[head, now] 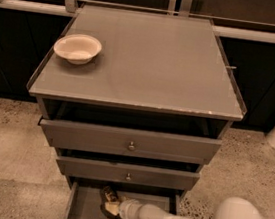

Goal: Pick orange can from bottom drawer and place on counter

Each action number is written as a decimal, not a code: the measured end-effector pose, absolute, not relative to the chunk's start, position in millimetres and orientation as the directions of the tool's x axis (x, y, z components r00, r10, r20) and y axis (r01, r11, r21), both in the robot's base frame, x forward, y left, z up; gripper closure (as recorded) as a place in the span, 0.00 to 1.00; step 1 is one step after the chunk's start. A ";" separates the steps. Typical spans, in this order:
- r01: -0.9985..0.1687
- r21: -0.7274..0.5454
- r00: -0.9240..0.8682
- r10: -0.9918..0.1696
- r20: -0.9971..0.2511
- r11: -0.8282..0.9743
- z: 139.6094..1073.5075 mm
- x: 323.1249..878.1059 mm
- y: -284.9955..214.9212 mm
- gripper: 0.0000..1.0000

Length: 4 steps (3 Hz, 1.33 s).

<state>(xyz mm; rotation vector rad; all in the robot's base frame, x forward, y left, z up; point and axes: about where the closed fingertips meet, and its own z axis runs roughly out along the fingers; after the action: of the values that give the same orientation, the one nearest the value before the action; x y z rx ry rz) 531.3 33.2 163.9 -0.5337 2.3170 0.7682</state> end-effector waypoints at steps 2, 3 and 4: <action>-0.507 0.399 -0.785 -0.218 -0.580 0.764 249.1 495.9 -57.6 1.00; -0.484 0.436 -0.815 -0.210 -0.540 0.759 286.0 473.3 -91.2 1.00; -0.462 0.439 -0.811 -0.166 -0.562 0.770 328.6 455.0 -128.8 1.00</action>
Offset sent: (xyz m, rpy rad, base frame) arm -0.0682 -0.1507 0.1428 -0.0891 0.2068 0.0222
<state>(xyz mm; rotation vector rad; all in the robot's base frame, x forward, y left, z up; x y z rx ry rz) 455.0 -128.8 328.6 -0.4713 2.4607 0.7913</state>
